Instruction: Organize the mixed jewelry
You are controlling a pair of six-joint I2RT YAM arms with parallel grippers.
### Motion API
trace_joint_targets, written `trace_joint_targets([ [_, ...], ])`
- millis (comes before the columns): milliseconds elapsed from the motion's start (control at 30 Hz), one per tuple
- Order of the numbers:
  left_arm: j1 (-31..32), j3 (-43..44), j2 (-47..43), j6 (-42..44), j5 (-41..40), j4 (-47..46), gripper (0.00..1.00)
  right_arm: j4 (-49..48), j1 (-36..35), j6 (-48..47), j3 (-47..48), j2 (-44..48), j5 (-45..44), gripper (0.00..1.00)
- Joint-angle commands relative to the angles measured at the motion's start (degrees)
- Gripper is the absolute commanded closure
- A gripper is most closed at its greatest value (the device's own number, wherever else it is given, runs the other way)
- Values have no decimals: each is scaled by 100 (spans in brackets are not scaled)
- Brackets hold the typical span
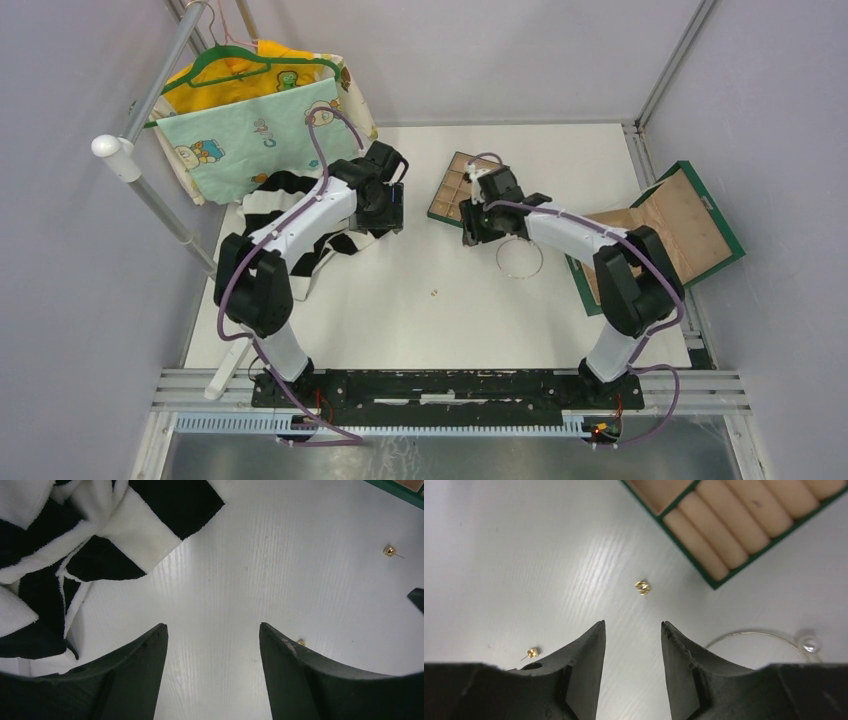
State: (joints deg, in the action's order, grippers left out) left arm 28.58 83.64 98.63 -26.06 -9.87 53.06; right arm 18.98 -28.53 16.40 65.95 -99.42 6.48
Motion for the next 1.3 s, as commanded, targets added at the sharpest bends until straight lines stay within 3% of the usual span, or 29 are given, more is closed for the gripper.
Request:
trace_joint_targets([
  [0, -30, 278, 87, 164, 80, -159, 26, 340, -441, -585, 261, -129, -527, 48],
  [200, -32, 307, 91, 231, 37, -160, 26, 643, -533, -75, 830, -757, -916, 48],
  [433, -34, 192, 30, 211, -59, -164, 26, 421, -649, 608, 833, -1041, -1198, 53],
  [667, -36, 179, 3, 223, -84, -168, 26, 375, -676, 704, 905, -1217, -1252, 59],
  [867, -30, 176, 22, 251, -64, -174, 27, 383, -688, 655, 955, -1300, -1228, 70],
  [1267, -33, 188, -26, 260, -61, -199, 27, 599, -705, 516, 1212, -1511, -1439, 73],
])
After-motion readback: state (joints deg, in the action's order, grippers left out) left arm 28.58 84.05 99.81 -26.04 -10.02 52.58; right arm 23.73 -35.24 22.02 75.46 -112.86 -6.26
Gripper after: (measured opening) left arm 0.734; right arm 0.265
